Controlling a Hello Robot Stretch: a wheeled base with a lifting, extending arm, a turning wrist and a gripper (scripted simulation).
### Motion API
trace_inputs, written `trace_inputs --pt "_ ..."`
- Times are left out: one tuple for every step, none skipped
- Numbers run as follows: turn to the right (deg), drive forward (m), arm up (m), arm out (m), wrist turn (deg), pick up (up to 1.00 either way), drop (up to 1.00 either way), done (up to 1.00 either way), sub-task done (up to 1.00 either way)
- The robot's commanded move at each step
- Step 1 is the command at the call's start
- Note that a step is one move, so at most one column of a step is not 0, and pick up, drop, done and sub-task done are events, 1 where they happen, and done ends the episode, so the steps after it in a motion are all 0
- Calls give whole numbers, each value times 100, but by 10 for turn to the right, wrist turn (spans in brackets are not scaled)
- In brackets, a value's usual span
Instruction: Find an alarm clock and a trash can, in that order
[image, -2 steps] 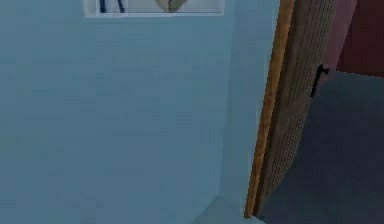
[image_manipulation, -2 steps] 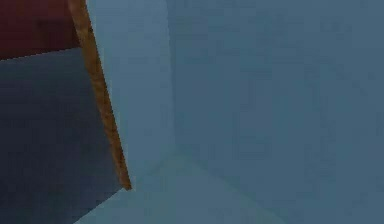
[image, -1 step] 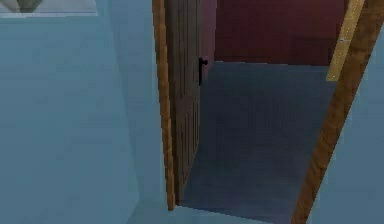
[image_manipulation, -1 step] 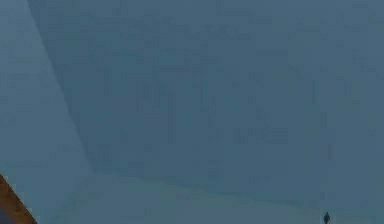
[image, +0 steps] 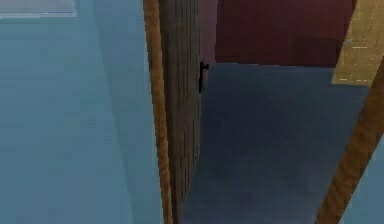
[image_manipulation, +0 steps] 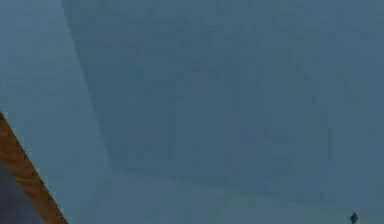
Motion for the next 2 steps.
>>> trace_inputs --pt "180 0 0 0 0 0 0 0 0" --pt "0 100 0 0 0 0 0 0 0"
